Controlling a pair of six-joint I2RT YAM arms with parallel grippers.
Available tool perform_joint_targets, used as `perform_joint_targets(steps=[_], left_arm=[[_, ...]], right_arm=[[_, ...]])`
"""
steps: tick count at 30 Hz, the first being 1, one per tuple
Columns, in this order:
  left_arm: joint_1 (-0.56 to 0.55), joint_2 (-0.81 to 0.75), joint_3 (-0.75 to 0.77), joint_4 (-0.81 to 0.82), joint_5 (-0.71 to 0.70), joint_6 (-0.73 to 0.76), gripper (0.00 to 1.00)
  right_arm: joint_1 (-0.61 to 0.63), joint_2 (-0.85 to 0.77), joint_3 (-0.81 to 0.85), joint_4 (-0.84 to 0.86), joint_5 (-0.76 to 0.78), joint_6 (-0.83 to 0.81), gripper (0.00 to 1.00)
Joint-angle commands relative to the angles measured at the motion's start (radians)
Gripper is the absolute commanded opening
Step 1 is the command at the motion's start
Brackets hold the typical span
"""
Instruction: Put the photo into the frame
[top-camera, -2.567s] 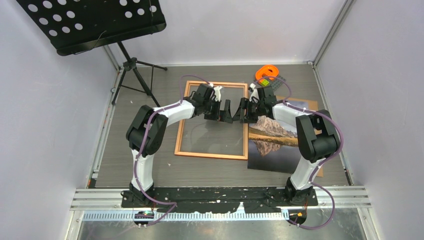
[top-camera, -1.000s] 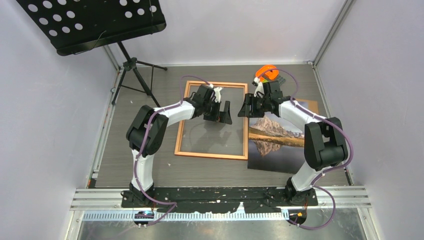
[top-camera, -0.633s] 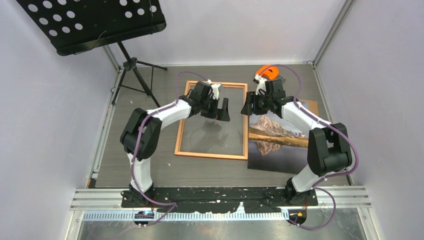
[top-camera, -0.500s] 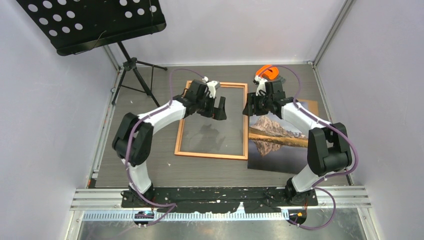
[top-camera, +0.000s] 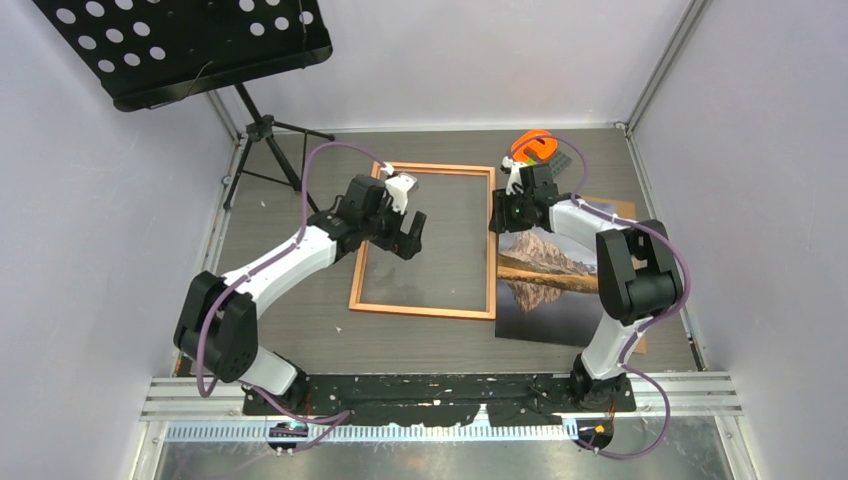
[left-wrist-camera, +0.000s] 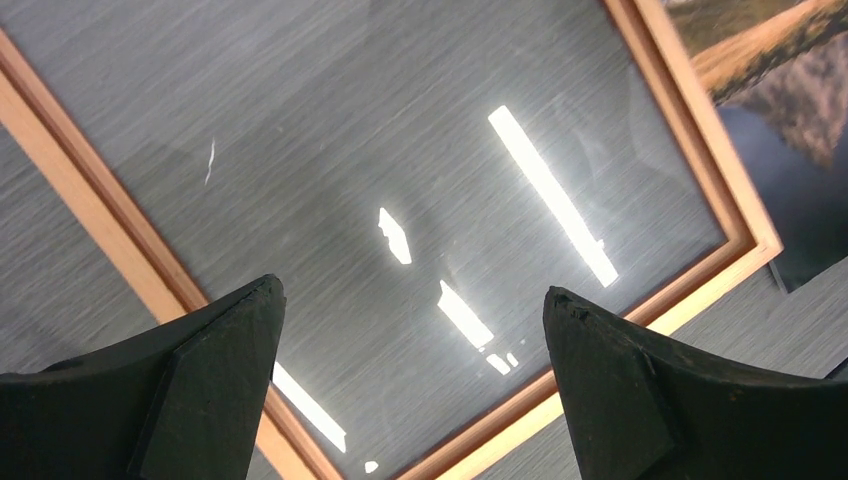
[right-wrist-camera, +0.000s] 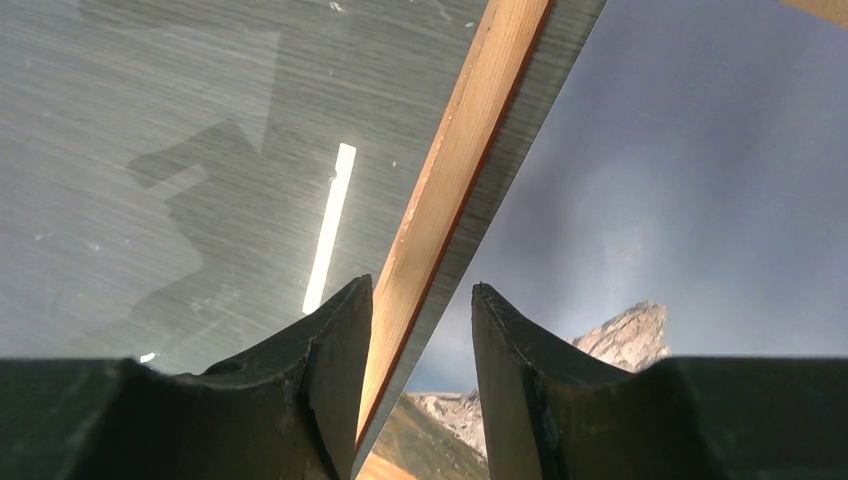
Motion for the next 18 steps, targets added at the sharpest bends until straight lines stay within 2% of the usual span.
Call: perform_joint_targets(steps=[1, 18], left_arm=[[0.012, -0.058, -0.03, -0.014, -0.044, 0.054, 0.99], [0.055, -0.08, -0.075, -0.012, -0.038, 0.045, 0.99]], right_arm=[[0.014, 0.026, 0.07, 0.054, 0.039, -0.016, 0.48], [0.029, 0.089, 0.102, 0.052, 0.047, 0.006, 0.43]])
